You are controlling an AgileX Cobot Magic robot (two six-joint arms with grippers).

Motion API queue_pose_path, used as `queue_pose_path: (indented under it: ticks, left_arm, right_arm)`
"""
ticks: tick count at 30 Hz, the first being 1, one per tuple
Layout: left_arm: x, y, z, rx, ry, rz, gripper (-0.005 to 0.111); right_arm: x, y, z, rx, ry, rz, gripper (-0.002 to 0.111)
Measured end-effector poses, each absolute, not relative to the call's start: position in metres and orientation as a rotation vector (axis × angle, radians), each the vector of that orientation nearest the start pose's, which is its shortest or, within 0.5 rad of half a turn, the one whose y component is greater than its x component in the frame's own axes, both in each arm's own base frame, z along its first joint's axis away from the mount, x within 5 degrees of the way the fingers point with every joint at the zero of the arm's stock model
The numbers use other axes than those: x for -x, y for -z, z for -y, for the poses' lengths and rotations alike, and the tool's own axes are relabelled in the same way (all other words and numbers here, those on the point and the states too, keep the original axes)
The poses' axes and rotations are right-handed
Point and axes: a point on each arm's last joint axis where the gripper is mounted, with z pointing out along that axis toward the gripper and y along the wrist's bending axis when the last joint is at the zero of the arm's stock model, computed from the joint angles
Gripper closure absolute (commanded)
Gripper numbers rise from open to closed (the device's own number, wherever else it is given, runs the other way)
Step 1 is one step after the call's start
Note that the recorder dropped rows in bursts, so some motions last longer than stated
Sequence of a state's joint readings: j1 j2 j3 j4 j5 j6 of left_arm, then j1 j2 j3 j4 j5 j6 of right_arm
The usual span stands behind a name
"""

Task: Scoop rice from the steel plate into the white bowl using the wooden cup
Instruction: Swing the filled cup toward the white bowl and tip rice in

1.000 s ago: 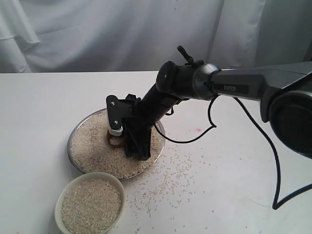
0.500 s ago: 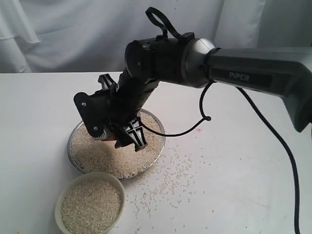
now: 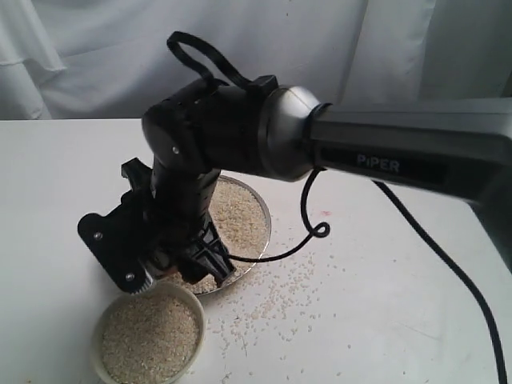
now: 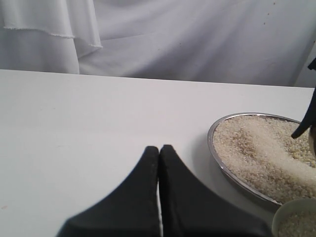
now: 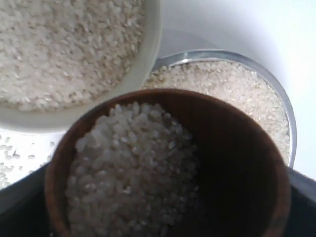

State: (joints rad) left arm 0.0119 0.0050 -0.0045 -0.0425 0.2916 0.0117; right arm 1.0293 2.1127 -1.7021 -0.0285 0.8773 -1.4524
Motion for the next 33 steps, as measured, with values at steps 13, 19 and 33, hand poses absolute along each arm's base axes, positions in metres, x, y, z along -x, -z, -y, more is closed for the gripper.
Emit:
queue_pose_path:
  ticks: [13, 19, 33]
  left_arm:
    - [-0.055, -0.188, 0.0, 0.028, 0.023, -1.775, 0.107]
    - [-0.055, -0.188, 0.0, 0.028, 0.023, -1.775, 0.107]
    - [-0.055, -0.188, 0.0, 0.028, 0.023, -1.775, 0.107]
  right_arm:
    - [-0.173, -0.206, -0.419, 2.686, 0.653, -0.563, 0.108]
    - [-0.164, -0.192, -0.423, 2.73, 0.78, -0.498, 0.108]
    - [-0.161, -0.166, -0.408, 2.736, 1.031, -0.424, 0.108]
